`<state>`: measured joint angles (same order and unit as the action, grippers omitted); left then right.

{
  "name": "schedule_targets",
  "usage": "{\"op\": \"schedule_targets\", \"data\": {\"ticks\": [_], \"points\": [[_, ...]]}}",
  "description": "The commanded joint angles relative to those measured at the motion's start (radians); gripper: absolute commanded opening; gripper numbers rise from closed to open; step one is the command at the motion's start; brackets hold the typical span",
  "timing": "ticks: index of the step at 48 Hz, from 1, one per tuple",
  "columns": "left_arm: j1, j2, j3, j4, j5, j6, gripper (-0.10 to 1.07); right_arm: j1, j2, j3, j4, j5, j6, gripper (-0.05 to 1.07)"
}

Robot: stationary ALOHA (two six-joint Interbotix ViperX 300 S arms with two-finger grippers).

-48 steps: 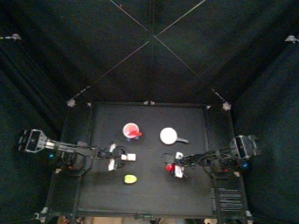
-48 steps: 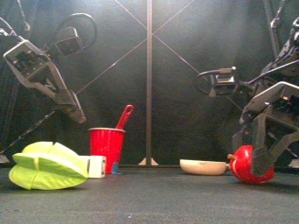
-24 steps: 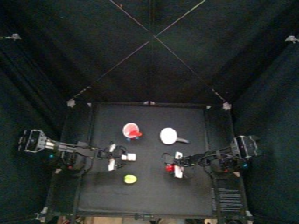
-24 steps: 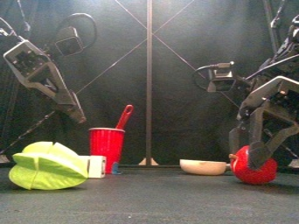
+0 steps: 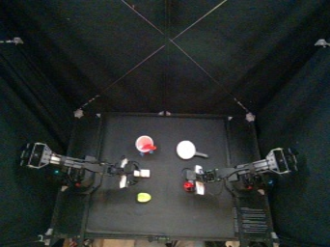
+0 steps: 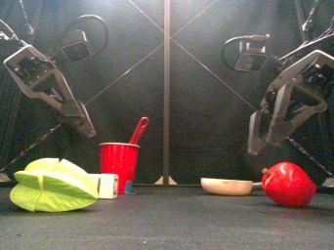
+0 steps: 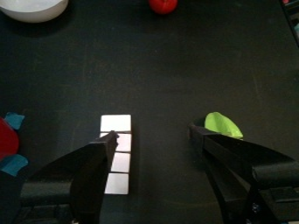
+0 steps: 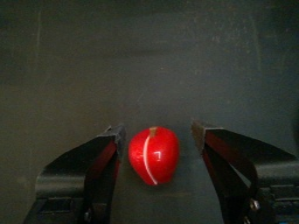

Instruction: Place apple in middle

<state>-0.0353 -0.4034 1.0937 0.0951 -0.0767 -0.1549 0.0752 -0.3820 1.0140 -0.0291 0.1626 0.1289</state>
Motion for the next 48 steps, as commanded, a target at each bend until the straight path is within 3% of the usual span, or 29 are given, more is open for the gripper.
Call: {"op": "schedule_targets", "data": {"ticks": [1,19,48], "points": [[0.000,-0.003,-0.012,-0.002,-0.008,0.002,0.98,-0.002,-0.087,0.020,0.015,0.003,0.000,0.92],[-0.012,-0.009,-0.029,0.000,-0.037,0.002,0.98,-0.037,-0.350,0.186,0.014,-0.138,0.000,0.92],[-0.011,-0.046,-0.014,0.003,-0.061,0.003,0.98,-0.051,-0.351,0.222,0.020,-0.150,0.002,0.92]]}}
